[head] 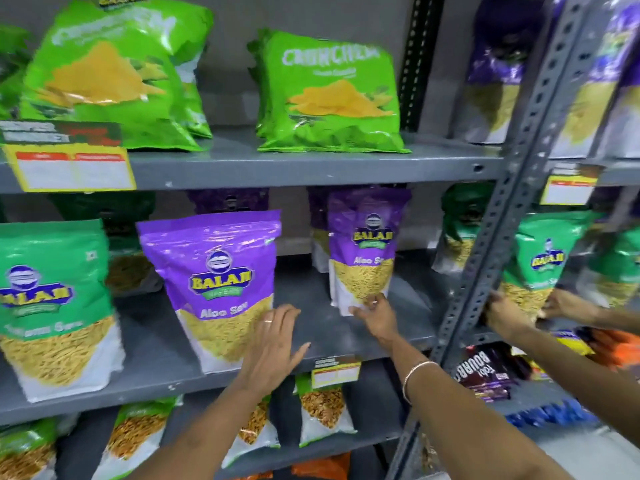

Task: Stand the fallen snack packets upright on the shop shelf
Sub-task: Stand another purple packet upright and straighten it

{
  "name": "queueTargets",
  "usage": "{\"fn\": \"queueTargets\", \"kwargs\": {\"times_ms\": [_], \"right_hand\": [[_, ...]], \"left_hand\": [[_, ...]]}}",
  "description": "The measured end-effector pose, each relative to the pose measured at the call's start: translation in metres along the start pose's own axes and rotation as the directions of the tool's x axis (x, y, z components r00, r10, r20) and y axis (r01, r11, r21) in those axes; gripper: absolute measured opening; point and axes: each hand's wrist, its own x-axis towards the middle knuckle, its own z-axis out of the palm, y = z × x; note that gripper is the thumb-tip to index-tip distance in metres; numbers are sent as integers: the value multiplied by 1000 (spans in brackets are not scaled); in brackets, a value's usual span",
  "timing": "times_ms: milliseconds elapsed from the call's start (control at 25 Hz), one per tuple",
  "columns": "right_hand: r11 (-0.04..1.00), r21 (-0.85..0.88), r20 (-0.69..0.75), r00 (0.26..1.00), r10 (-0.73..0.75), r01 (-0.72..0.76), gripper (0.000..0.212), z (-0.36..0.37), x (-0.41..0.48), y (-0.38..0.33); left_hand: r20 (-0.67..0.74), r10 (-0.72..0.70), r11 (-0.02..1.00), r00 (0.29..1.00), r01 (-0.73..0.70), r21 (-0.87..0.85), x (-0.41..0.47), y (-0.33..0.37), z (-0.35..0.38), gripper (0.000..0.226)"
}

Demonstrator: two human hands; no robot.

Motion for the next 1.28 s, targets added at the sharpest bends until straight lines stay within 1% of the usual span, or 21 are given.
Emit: {"fn": "queueTargets", "kwargs": {"times_ms": [40,80,120,160,200,240,280,320,360,440,480,520,560,640,720,800,960,1040,1200,1280], "right_hand": [[1000,-16,-16,1000,-16,16,51,-16,15,5],[999,-40,-26,999,-21,20,54,-29,36,14],[998,-53,-6,1000,-16,16,63,-42,52,18],[999,-45,32,999,-20,21,73,-50,76,27],[999,-18,87,995,-40,42,82,-54,102,40],[999,27,158,987,-43,39,91,-54,128,55],[998,54,208,978,-26,15,103,-54,145,61],[999,54,255,967,-9,-5,109,-57,144,52],[998,70,288,958,-13,-8,104,-61,139,41],[995,98,357,934,-22,-14,74,-66,126,23],[994,109,370,929,-28,-13,64,-64,124,22],[992,129,371,928,-40,-9,59,-66,118,18],[989,151,356,934,-42,-13,57,-65,115,19],[980,197,375,925,-63,-13,59,-68,106,23],[982,189,392,918,-55,-22,56,-73,96,27],[986,166,400,915,-58,-10,50,-80,82,29],[987,158,390,919,-57,-5,50,-91,63,29],[989,148,405,912,-62,1,49,-96,58,29],[992,128,423,905,-56,1,50,-103,50,28],[994,106,420,905,-61,17,55,-107,46,26]], "left_hand": [[52,-63,994,997,67,-81,18,14,12,55],[127,-191,956,973,214,-203,37,27,25,61],[232,-331,857,915,394,-332,57,38,37,70],[334,-431,733,838,541,-411,78,49,47,79],[409,-484,612,774,633,-473,97,55,57,86],[461,-492,511,738,674,-534,111,58,65,91],[491,-483,433,725,685,-587,124,60,73,94],[507,-479,373,717,689,-621,133,61,79,93],[522,-495,322,695,704,-633,139,62,85,87],[525,-543,249,655,723,-645,140,62,93,73],[511,-562,240,650,719,-652,138,62,97,70],[496,-572,244,653,713,-658,135,64,97,66],[483,-582,245,655,707,-664,131,69,96,60],[454,-606,278,654,709,-648,122,77,91,48],[455,-606,312,652,721,-618,111,80,86,44],[471,-590,342,656,731,-590,102,81,81,46],[463,-600,439,652,752,-491,91,90,70,48],[464,-603,467,649,759,-454,88,98,64,52],[473,-606,485,639,769,-417,87,107,56,61],[477,-609,484,634,773,-410,86,110,55,62]]}}
